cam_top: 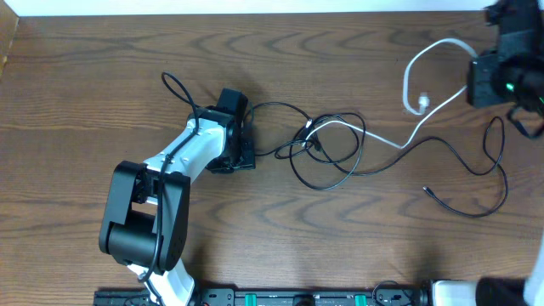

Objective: Untangle cables

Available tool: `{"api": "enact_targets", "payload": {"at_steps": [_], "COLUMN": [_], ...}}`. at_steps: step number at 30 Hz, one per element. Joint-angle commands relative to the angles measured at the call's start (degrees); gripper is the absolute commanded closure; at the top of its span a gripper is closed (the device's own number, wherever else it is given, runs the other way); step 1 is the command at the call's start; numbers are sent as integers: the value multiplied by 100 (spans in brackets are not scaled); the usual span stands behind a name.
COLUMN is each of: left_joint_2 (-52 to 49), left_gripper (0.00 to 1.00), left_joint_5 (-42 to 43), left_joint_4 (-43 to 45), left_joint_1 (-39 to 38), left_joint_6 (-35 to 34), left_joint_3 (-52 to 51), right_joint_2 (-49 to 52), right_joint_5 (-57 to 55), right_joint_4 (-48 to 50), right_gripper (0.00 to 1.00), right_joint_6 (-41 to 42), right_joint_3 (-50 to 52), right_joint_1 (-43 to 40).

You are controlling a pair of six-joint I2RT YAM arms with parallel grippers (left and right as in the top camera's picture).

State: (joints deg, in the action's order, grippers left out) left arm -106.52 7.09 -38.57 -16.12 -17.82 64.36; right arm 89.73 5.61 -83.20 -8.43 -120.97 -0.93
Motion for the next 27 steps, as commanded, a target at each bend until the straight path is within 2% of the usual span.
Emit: {"api": "enact_targets", "payload": {"at_steps": [1,7,15,27], "left_joint_2": [-101,-101,-101,-101], "left_gripper": [43,43,43,43], "left_joint_5": [-111,-111,-114,-114], "left_joint_4": [-11,-9,-9,33], "left_joint_1": [31,31,31,31], "left_joint_6": [-11,-11,-9,-11], "left_joint_3": [-39,-39,-39,-39], "right_joint_2": [472,1547,2710,3762], "right_joint_5": [378,378,407,879], "right_joint_4": [-271,-748,-925,-914], "right_gripper": [99,99,99,99], "right_joint_6": [131,131,175,411], "right_joint_3": [-9,-9,-9,-2], "right_joint_1": [-20,-20,-15,59]}}
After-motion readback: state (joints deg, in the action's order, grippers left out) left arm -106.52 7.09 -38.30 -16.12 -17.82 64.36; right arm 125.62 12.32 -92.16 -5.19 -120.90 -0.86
